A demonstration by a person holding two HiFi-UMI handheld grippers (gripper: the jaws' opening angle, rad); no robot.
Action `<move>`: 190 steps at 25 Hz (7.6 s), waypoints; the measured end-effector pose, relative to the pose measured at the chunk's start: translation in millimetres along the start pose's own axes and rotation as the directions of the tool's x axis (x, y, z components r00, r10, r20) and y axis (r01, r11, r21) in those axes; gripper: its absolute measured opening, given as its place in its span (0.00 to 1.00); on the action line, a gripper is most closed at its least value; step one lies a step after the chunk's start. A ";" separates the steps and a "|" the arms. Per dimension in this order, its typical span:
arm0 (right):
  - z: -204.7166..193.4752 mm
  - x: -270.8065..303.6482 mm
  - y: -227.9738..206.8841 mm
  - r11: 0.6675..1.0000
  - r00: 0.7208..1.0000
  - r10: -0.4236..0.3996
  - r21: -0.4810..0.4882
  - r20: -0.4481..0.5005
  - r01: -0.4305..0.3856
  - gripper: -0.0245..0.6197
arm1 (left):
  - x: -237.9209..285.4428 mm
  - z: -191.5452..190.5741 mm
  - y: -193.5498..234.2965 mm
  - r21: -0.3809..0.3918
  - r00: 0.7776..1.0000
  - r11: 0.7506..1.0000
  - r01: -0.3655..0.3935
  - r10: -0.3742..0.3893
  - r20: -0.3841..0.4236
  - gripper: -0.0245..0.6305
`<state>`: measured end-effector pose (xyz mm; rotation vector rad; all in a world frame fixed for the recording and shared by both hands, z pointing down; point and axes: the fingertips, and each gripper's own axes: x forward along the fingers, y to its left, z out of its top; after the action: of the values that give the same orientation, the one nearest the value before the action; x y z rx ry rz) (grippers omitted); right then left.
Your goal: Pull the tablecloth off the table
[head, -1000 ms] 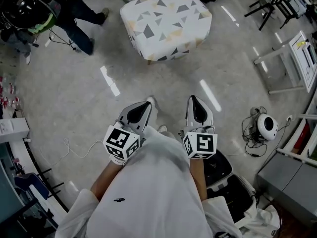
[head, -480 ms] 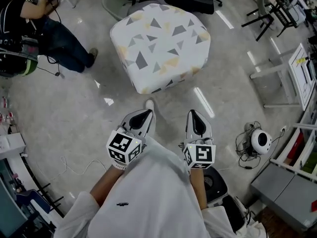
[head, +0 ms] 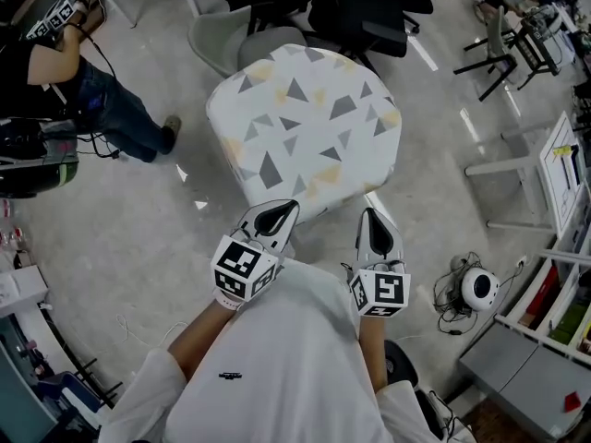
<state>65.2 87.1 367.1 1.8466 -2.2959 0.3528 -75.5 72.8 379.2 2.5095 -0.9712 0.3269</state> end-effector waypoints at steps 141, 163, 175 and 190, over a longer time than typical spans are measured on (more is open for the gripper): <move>20.1 367.2 -127.5 0.292 0.498 0.656 -0.417 -0.568 -0.860 0.06 | 344.4 133.9 192.8 0.376 0.971 0.926 -0.024 0.111 -0.213 0.39; 89.7 252.2 -54.1 0.247 0.577 0.609 -0.562 -0.543 -0.790 0.06 | 235.1 160.4 147.3 0.773 0.899 0.595 0.221 0.183 -0.398 0.25; 98.6 204.2 -16.5 0.368 0.655 0.554 -0.554 -0.514 -0.747 0.06 | 164.8 138.6 119.6 0.616 0.899 0.759 0.210 0.098 -0.427 0.05; 114.9 77.7 70.1 0.304 0.654 0.574 -0.613 -0.492 -0.729 0.06 | 23.1 126.3 53.1 0.574 0.936 0.810 0.122 0.098 -0.337 0.05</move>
<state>-18.5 -4.7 273.8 0.3533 -2.3573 -0.3704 -87.0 -35.1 292.4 2.8317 -0.7836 1.1993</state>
